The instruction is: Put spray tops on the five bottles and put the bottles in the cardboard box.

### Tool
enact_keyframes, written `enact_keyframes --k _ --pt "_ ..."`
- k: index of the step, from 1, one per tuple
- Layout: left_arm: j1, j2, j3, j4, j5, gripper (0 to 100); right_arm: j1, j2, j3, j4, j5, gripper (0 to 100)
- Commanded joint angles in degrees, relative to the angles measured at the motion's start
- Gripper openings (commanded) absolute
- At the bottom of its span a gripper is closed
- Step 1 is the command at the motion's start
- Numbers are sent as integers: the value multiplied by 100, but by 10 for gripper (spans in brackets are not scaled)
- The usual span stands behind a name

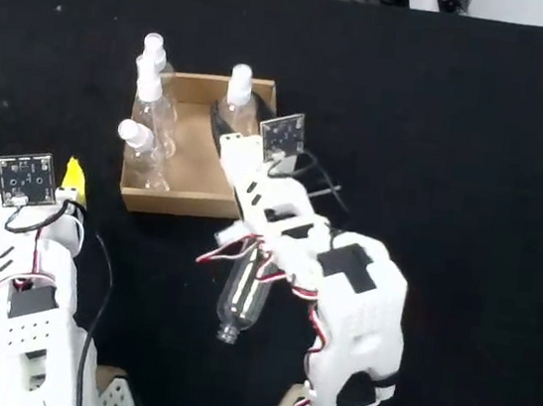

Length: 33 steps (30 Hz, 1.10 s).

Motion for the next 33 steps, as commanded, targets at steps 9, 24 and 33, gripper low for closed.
enact_keyframes --k 9,24,33 --pt "31 -88 136 35 0 180 -44 -40 -189 -70 9 11" --pt "31 -88 136 35 0 180 -88 -40 -189 -62 9 216" --pt "31 -88 136 35 0 180 -88 -40 -189 -62 9 177"
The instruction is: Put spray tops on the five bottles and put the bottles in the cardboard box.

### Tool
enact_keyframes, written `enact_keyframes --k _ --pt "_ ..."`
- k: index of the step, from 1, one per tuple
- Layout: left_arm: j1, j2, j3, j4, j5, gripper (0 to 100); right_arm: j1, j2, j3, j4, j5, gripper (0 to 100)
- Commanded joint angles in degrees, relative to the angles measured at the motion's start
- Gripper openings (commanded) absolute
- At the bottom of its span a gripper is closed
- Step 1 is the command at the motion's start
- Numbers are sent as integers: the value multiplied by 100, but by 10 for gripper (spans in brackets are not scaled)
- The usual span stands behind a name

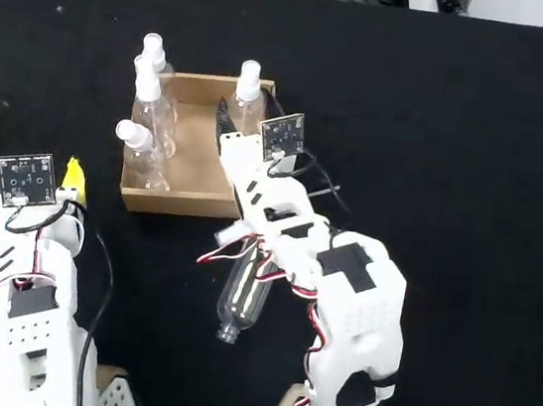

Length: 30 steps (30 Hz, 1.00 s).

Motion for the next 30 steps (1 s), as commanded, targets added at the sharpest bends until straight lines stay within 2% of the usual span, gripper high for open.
enact_keyframes --k 1,7,30 --pt "31 -88 136 35 0 180 -88 -48 -180 -62 9 183" --pt "31 -88 136 35 0 180 -88 -40 -180 88 9 250" --pt "31 -88 136 35 -9 180 -141 -593 110 229 0 256"
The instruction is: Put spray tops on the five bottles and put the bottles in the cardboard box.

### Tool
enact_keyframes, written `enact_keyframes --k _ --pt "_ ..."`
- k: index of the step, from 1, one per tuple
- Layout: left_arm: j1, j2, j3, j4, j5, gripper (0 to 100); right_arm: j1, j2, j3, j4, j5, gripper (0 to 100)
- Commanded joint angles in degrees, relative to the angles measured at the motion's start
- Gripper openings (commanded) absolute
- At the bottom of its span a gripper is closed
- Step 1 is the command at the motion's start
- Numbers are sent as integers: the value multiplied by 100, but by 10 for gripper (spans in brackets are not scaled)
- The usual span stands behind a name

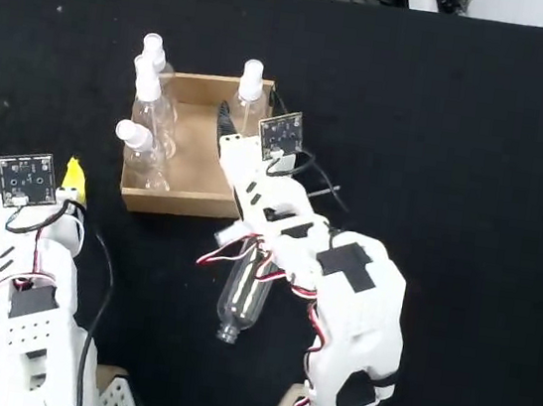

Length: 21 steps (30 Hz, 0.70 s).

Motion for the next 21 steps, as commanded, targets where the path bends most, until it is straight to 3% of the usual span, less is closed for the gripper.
enact_keyframes --k 1,15,21 --pt "31 -88 136 35 -9 180 -105 -655 92 44 -9 256" --pt "31 -88 136 35 -18 180 -202 -1798 927 105 -26 255" --pt "31 -88 136 18 -9 180 -211 -2730 1305 1266 -35 253"
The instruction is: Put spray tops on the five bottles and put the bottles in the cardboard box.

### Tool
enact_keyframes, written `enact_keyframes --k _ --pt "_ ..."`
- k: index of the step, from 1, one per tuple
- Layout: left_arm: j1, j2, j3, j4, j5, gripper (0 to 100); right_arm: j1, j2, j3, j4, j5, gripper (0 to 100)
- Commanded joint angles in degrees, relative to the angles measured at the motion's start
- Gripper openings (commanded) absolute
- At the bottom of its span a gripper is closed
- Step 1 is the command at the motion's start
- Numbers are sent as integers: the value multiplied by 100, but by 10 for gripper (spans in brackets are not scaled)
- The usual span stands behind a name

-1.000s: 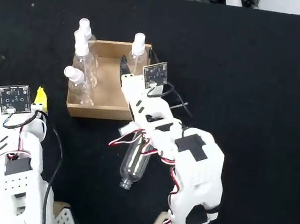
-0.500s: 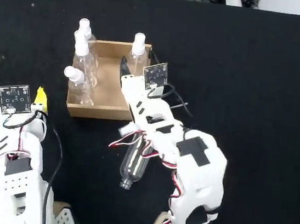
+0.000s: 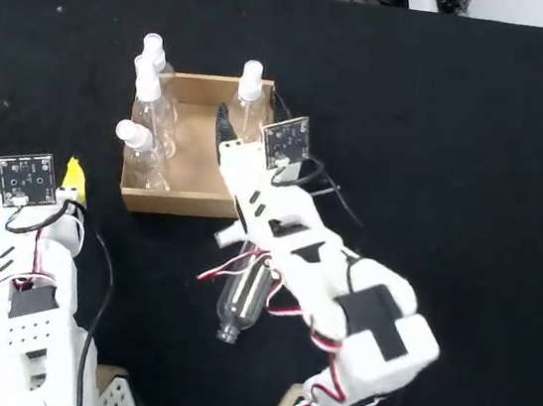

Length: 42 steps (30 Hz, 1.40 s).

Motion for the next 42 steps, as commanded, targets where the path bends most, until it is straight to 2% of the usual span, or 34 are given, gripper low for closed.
enact_keyframes --k 1,11,14,21,26,31,36,42 --pt "31 -88 136 18 -9 180 -88 -892 66 686 -35 253" --pt "31 -88 136 26 -9 180 316 -3284 1262 2453 -35 252" --pt "31 -88 136 26 -9 180 369 -4391 1604 3710 -35 251" --pt "31 -88 136 26 -9 180 747 -6668 734 8053 9 251" --pt "31 -79 136 26 -9 180 1459 -7345 207 9389 123 251" --pt "31 -70 136 26 -9 180 1574 -7222 -31 10365 1776 251" --pt "13 -79 136 26 -9 180 1538 -6985 -338 11402 3095 251" --pt "-171 -88 119 0 9 180 193 -6598 -374 12360 4976 251"
